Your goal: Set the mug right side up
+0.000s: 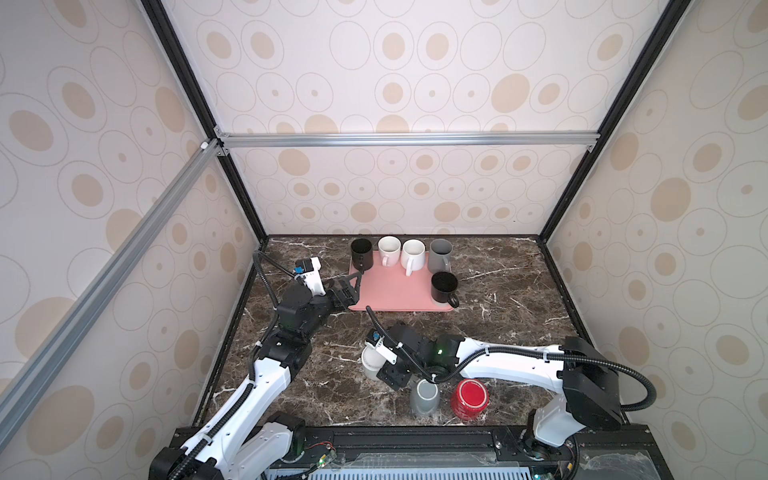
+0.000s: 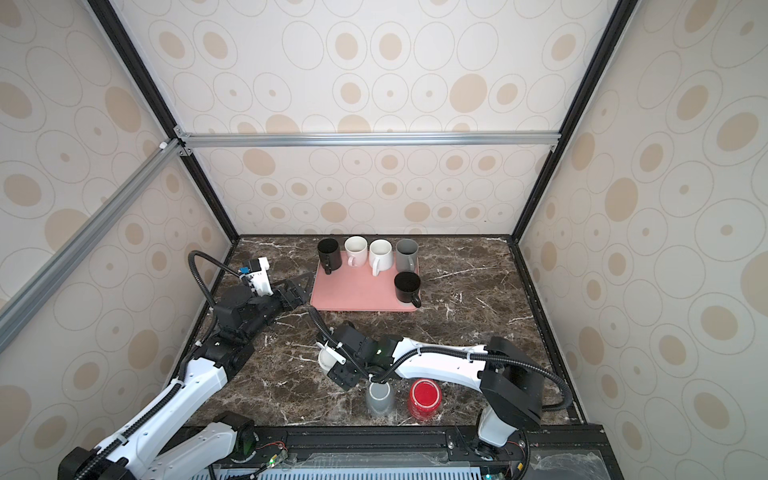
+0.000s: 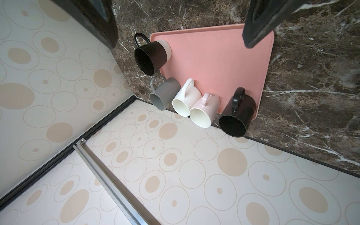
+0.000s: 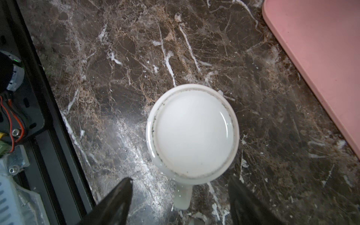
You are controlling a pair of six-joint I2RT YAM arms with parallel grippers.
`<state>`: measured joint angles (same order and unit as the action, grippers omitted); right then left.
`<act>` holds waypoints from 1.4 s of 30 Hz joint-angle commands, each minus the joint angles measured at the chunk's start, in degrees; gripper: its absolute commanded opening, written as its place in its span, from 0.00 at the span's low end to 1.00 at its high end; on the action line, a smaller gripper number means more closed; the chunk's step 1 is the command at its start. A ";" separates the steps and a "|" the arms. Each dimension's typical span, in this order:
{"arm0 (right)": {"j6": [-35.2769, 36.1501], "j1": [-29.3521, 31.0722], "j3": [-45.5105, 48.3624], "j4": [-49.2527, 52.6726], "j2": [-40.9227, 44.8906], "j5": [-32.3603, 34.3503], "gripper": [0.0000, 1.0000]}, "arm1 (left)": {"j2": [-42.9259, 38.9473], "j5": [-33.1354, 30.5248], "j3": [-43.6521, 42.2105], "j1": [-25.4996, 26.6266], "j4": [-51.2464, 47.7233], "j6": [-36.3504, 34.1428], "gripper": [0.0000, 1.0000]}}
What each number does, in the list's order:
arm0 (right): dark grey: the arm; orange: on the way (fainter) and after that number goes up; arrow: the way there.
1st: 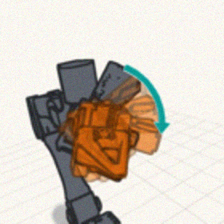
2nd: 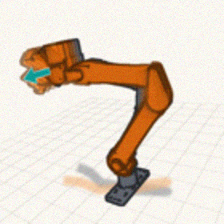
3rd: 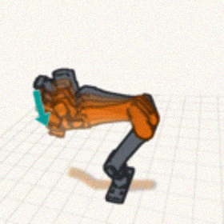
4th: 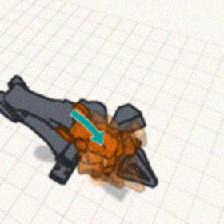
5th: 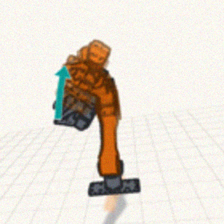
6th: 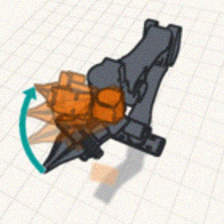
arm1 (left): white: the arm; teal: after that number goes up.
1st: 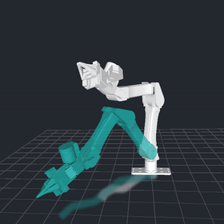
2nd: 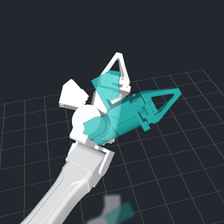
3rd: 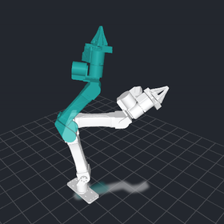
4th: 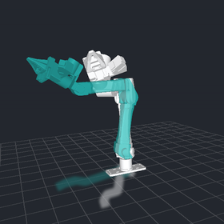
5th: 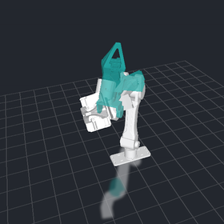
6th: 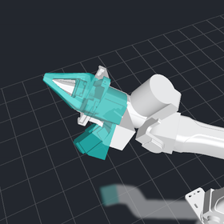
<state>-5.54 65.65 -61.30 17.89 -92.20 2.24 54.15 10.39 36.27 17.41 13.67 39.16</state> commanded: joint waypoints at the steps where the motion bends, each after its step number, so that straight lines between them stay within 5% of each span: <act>1: -0.35 0.29 0.65 2.26 -0.28 -0.33 0.67 | -1.03 -0.11 -0.04 -0.17 0.76 -0.69 0.99; 6: -1.03 0.19 -0.39 3.11 -2.83 -0.38 0.49 | -0.80 0.23 -0.15 -0.18 0.54 -0.42 0.99; 23: -1.26 0.27 -2.86 2.49 -7.67 3.87 0.29 | -0.92 0.04 -0.49 -0.11 0.55 -0.31 0.99; 30: -1.07 0.10 -2.67 1.53 -7.58 5.59 0.00 | -0.81 0.92 -0.15 -0.12 0.65 -0.41 0.99; 42: -3.09 -5.15 5.75 -11.03 5.32 -4.88 0.00 | -1.50 4.75 -2.02 -0.18 6.13 0.26 0.99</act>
<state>-7.33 61.43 -55.66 14.68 -91.48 0.86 53.63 13.23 34.48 17.41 16.05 39.20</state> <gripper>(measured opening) 0.167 0.994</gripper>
